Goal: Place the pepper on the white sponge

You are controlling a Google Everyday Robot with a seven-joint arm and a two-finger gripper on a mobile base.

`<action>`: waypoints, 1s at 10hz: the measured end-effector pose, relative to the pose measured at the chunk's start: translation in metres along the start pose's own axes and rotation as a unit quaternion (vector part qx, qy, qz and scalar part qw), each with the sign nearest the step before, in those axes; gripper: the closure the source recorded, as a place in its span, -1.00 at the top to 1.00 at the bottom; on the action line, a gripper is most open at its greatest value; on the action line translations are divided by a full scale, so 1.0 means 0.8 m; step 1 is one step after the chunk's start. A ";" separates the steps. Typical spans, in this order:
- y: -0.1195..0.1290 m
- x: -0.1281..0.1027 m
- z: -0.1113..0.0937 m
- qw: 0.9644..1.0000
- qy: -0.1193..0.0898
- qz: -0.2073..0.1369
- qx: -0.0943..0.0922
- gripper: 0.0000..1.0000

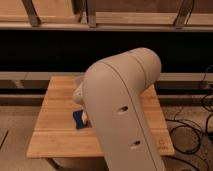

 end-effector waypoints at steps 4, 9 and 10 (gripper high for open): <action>0.017 -0.041 -0.066 0.997 -0.059 -0.037 0.024 0.60; -0.007 -0.014 -0.056 0.997 -0.053 -0.030 0.047 0.60; -0.017 -0.011 -0.043 0.997 -0.045 -0.030 0.049 0.60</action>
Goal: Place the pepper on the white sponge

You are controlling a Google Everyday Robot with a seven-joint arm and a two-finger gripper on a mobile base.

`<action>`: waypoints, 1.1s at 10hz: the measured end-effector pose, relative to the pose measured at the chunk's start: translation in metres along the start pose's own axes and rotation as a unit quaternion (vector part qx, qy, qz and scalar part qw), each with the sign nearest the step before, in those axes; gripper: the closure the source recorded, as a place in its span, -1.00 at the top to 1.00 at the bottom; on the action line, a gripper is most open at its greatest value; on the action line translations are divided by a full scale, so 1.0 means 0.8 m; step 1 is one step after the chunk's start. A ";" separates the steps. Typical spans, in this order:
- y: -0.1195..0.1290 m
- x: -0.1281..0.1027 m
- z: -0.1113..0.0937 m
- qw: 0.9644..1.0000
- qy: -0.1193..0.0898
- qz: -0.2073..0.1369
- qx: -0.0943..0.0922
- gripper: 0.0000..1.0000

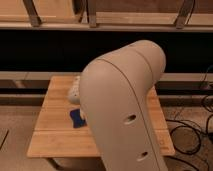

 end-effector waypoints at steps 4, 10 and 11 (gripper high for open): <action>-0.013 -0.017 0.037 0.999 -0.001 -0.047 -0.013 0.60; 0.021 -0.028 0.059 0.991 -0.001 -0.121 -0.053 0.54; 0.018 -0.024 0.066 0.991 0.003 -0.122 -0.062 0.31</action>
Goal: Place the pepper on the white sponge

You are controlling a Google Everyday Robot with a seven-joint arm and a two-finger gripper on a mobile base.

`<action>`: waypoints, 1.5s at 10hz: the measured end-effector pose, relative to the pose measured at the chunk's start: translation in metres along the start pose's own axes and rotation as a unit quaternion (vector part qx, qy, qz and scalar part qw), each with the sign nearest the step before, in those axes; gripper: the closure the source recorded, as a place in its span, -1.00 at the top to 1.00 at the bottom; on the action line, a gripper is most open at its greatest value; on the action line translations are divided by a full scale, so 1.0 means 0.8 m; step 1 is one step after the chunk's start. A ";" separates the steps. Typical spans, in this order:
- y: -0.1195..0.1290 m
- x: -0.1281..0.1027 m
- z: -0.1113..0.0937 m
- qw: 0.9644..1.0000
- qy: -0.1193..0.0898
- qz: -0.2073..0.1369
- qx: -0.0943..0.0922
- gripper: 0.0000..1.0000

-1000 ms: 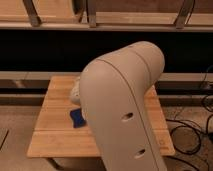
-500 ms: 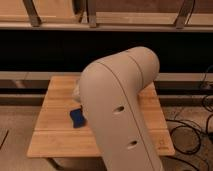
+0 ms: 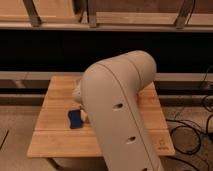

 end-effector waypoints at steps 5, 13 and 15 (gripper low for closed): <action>-0.025 0.001 -0.005 1.000 -0.008 0.010 -0.004 -0.64; -0.011 -0.022 -0.068 0.999 -0.049 -0.012 0.015 -0.73; 0.033 -0.021 -0.092 0.998 -0.062 -0.032 0.004 -0.73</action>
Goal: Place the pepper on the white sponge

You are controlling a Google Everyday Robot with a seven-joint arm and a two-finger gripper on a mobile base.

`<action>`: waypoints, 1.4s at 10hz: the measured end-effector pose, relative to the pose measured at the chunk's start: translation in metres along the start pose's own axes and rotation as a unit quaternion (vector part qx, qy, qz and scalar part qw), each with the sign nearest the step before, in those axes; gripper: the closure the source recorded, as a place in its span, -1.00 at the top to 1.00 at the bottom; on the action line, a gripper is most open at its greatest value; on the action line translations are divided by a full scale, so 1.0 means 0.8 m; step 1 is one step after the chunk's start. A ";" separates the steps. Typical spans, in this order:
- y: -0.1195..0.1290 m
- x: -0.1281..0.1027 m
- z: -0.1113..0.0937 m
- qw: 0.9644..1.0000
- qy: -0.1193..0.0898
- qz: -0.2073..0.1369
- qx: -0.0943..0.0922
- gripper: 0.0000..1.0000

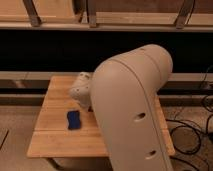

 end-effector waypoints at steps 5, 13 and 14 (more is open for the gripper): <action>0.093 0.029 -0.005 0.998 0.011 -0.033 -0.046 -0.60; 0.099 0.031 0.004 0.998 0.009 -0.037 -0.055 -0.14; 0.099 0.031 0.004 0.998 0.009 -0.037 -0.055 0.06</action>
